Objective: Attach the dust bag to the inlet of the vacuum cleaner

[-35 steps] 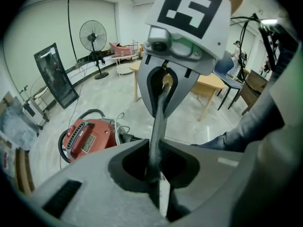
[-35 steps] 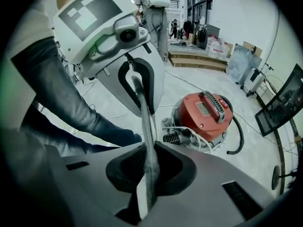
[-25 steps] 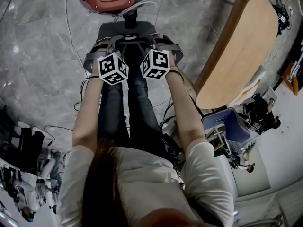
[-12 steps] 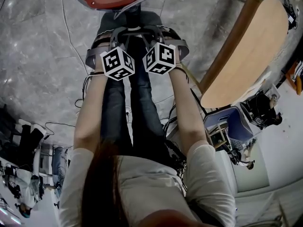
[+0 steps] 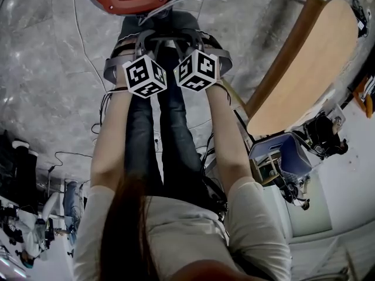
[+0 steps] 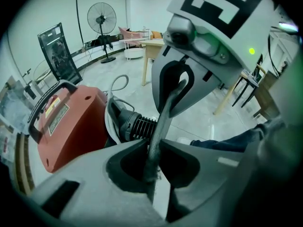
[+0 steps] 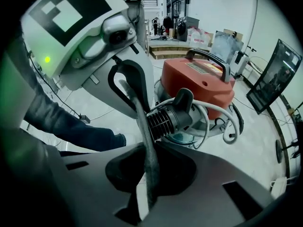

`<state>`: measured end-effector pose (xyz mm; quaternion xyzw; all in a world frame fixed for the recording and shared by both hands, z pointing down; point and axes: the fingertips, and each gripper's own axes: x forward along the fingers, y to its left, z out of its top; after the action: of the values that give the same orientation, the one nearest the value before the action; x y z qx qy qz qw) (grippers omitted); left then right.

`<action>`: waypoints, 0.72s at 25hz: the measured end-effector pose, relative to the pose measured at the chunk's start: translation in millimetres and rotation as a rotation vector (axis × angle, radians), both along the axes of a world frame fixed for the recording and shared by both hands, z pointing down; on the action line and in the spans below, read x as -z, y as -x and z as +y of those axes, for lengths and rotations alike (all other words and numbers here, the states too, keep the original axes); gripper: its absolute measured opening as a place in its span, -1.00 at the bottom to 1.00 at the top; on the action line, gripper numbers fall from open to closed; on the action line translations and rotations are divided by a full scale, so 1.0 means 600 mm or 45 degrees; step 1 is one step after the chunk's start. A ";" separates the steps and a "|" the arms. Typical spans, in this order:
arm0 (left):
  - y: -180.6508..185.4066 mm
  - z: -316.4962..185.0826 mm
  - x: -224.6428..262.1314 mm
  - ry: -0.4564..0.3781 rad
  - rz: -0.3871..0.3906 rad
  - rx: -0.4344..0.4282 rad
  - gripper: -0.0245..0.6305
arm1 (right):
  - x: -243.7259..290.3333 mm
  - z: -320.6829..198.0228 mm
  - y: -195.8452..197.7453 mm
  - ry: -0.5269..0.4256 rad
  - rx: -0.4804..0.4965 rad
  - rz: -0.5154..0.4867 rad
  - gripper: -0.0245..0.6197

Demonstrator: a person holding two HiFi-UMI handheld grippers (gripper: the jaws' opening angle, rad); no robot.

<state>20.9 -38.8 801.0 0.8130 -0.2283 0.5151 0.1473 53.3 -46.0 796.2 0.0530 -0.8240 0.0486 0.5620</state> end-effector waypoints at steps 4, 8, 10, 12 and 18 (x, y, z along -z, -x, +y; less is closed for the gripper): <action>0.000 -0.001 -0.003 0.030 -0.012 -0.085 -0.75 | -0.005 0.003 0.001 0.018 -0.042 -0.013 -0.82; 0.005 -0.012 0.000 0.046 -0.022 -0.109 -0.72 | -0.008 -0.001 0.003 0.043 -0.154 -0.021 -0.81; 0.004 -0.017 0.002 0.032 -0.018 -0.059 -0.70 | -0.007 -0.005 0.000 0.028 -0.158 -0.017 -0.80; 0.003 -0.018 0.001 0.018 0.001 0.025 -0.70 | -0.006 -0.009 -0.001 0.010 -0.095 0.002 -0.79; 0.006 -0.009 0.001 0.012 0.058 0.201 -0.70 | -0.004 -0.018 0.004 -0.011 0.126 0.051 -0.78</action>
<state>17.3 -44.5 800.2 0.8033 -0.2858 0.4841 0.1966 50.7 -56.5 798.5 0.0156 -0.8143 0.0158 0.5800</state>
